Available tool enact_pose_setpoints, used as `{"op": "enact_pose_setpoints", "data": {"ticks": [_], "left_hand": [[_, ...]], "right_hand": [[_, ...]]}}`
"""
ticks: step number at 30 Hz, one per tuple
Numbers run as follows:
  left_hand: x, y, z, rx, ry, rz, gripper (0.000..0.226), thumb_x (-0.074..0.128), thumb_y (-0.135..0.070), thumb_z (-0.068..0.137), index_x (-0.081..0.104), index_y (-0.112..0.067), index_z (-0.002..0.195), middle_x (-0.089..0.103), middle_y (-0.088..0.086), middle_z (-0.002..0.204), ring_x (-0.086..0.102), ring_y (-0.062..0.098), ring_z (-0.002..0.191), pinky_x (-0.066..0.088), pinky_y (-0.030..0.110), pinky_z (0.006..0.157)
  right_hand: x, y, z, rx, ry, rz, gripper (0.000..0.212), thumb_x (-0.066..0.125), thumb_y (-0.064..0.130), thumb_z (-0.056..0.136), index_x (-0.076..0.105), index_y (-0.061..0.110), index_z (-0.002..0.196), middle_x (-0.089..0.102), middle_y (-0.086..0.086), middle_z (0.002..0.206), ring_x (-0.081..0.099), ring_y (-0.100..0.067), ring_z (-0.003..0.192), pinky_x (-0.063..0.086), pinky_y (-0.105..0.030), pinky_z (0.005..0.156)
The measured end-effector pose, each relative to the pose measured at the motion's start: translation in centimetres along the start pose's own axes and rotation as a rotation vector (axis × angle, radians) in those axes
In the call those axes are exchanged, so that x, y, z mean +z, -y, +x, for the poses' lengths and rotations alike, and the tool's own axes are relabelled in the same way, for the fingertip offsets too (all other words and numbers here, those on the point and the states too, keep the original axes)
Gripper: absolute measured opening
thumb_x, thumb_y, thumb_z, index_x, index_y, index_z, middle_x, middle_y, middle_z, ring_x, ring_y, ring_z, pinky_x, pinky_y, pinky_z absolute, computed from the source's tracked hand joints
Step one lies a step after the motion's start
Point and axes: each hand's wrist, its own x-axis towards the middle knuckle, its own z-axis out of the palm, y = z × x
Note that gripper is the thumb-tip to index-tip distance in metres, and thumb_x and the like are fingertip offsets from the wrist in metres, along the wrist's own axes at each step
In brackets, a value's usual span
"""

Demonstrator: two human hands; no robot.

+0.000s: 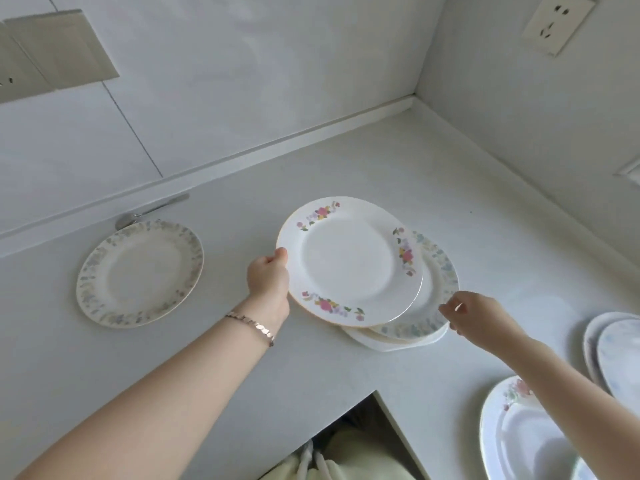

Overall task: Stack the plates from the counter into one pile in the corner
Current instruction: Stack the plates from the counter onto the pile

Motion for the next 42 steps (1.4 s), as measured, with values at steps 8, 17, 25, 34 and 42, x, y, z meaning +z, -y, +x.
{"op": "enact_pose_setpoints", "data": {"ticks": [8,17,25,34,42], "left_hand": [[7.7,4.3,-2.4,-0.08,0.074,0.092,0.028,0.053,-0.02,0.092,0.047,-0.012,0.066,0.048,0.001,0.065,0.049,0.023,0.072,0.04,0.028,0.064],[7.4,5.2,-0.2,0.129,0.158,0.586,0.034,0.044,-0.024,0.095,0.037,-0.013,0.064,0.038,0.001,0.059,0.033,0.018,0.052,0.025,0.027,0.047],[5.4,5.4,0.3,0.388,0.321,1.032,0.032,0.05,-0.041,0.091,0.041,-0.015,0.074,0.056,0.004,0.075,0.056,0.026,0.066,0.037,0.026,0.051],[6.0,6.0,0.5,0.357,0.314,1.197,0.047,0.038,-0.052,0.092,0.055,-0.009,0.105,0.064,0.006,0.095,0.052,0.025,0.076,0.039,0.029,0.064],[-0.5,4.9,1.7,0.283,0.257,1.215,0.047,0.029,-0.048,0.094,0.056,-0.01,0.088,0.068,0.012,0.087,0.065,0.03,0.083,0.038,0.03,0.064]], "right_hand": [[-1.6,-4.1,0.2,0.076,-0.036,0.049,0.019,0.05,0.035,0.089,0.053,0.026,0.073,0.065,0.004,0.075,0.061,-0.019,0.071,0.039,-0.023,0.053],[-1.9,-5.5,1.5,0.067,-0.034,0.048,0.018,0.049,0.037,0.09,0.056,0.023,0.081,0.066,0.003,0.081,0.063,-0.018,0.075,0.045,-0.026,0.057],[-0.9,-4.4,1.5,0.055,-0.003,0.017,0.019,0.048,0.04,0.09,0.056,0.024,0.083,0.062,0.005,0.078,0.06,-0.017,0.074,0.04,-0.024,0.053],[-0.5,-3.5,1.0,0.046,0.016,0.014,0.019,0.049,0.04,0.089,0.056,0.026,0.078,0.065,0.004,0.081,0.06,-0.018,0.074,0.042,-0.026,0.058],[1.4,4.5,0.2,-0.173,0.102,-0.029,0.015,0.052,0.039,0.088,0.053,0.028,0.078,0.06,0.015,0.072,0.059,-0.011,0.072,0.043,-0.023,0.057]]}}
